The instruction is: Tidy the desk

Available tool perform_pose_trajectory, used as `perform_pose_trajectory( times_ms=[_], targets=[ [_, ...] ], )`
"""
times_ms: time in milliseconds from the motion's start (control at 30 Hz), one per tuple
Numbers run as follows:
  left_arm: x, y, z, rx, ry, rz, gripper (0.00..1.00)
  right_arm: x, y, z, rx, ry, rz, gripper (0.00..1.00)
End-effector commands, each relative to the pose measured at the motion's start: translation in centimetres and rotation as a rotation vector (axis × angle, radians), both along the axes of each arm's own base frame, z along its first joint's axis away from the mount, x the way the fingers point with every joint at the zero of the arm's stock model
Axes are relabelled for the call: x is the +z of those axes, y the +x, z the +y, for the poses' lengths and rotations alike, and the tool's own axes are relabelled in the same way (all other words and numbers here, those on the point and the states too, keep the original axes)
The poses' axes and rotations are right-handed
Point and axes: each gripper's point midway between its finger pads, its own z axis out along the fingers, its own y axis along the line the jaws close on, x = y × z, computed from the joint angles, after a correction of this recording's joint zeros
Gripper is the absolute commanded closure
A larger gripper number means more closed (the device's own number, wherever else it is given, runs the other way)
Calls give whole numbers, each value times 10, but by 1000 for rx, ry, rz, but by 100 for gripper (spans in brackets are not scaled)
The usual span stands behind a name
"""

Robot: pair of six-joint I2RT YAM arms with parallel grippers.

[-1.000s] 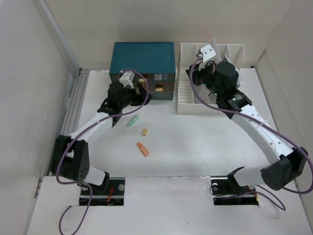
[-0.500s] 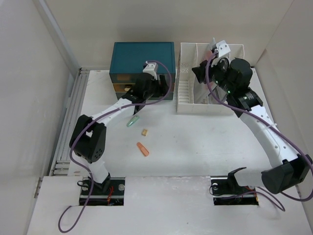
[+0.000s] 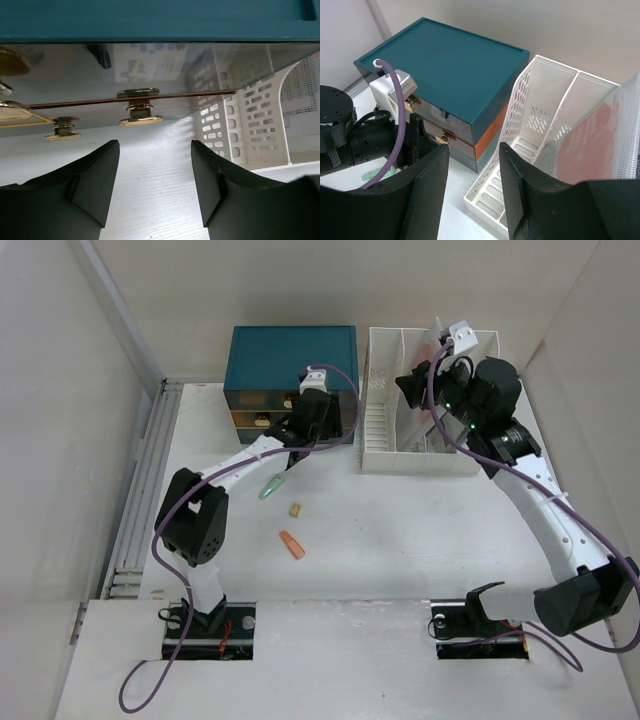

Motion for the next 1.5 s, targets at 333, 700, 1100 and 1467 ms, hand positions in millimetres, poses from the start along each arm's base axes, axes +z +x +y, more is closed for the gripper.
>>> perform_pose_trajectory(
  times_ms=[333,700,1100,1467],
  targets=[
    [-11,15,9,47,39,-20,46,32,-10,-3,22,59,-55,50],
    [-17,30,14,102,59,-74,48,29,-7,-2,22,56,-46,50],
    [-24,37,10,140,47,-83,49,25,-4,-3,22,53,-37,50],
    [-22,43,7,189,20,-96,52,25,-5,-2,31,53,-37,50]
  ],
)
